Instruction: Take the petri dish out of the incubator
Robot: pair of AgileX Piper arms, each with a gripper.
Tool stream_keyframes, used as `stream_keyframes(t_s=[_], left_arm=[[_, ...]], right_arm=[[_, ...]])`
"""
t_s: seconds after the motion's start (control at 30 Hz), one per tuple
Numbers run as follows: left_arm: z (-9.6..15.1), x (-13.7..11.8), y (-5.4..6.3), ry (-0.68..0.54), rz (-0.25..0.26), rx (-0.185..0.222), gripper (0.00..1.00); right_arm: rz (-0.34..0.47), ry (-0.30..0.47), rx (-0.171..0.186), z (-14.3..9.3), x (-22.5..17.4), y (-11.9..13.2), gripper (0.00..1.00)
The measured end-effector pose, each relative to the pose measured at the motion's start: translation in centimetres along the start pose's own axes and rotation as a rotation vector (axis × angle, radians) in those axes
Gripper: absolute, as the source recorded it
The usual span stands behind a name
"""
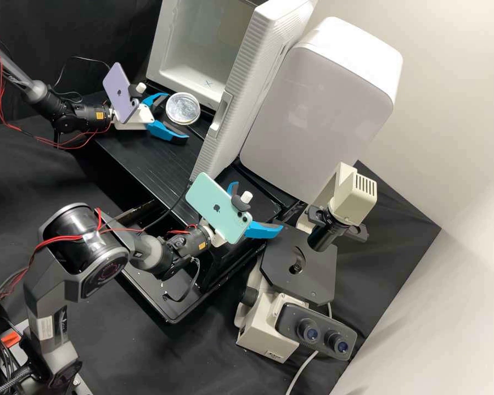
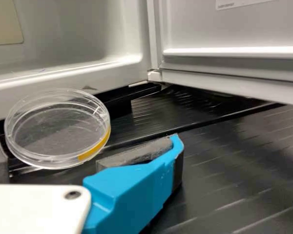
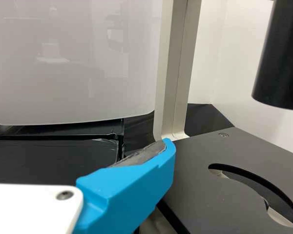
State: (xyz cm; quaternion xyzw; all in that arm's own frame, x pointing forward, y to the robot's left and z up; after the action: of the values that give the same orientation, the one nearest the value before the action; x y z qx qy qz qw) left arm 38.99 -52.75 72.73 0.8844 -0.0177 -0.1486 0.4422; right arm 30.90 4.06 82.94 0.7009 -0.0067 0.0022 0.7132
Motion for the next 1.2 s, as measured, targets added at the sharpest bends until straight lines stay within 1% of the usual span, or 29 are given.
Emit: stream_keyframes(t_s=[0.1,0.2,0.37,0.53,0.67,0.83,0.93,1.0,1.2], left_arm=[[-0.1,0.1,-0.1,0.011,0.013,0.002,1.00],[-0.3,0.1,-0.1,0.029,0.015,0.008,1.00],[-0.5,0.3,-0.3,0.050,0.019,-0.004,1.00],[-0.7,0.9,-0.5,0.058,0.047,-0.012,1.00],[-0.7,1.4,-0.6,0.063,0.059,0.004,1.00],[-0.6,1.7,-0.7,0.062,0.060,0.016,1.00],[-0.6,1.8,-0.5,0.067,0.063,0.010,1.00],[-0.5,1.9,-0.5,0.065,0.060,0.017,1.00],[-0.4,2.0,-0.3,0.068,0.060,0.018,1.00]], right_arm=[[0.000,0.000,0.000,0.0,0.0,0.0,1.00],[0.000,0.000,0.000,0.0,0.0,0.0,1.00],[0.000,0.000,0.000,0.0,0.0,0.0,1.00],[0.000,0.000,0.000,0.0,0.0,0.0,1.00],[0.000,0.000,0.000,0.0,0.0,0.0,1.00],[0.000,0.000,0.000,0.0,0.0,0.0,1.00],[0.000,0.000,0.000,0.0,0.0,0.0,1.00],[0.000,0.000,0.000,0.0,0.0,0.0,1.00],[0.000,0.000,0.000,0.0,0.0,0.0,1.00]])
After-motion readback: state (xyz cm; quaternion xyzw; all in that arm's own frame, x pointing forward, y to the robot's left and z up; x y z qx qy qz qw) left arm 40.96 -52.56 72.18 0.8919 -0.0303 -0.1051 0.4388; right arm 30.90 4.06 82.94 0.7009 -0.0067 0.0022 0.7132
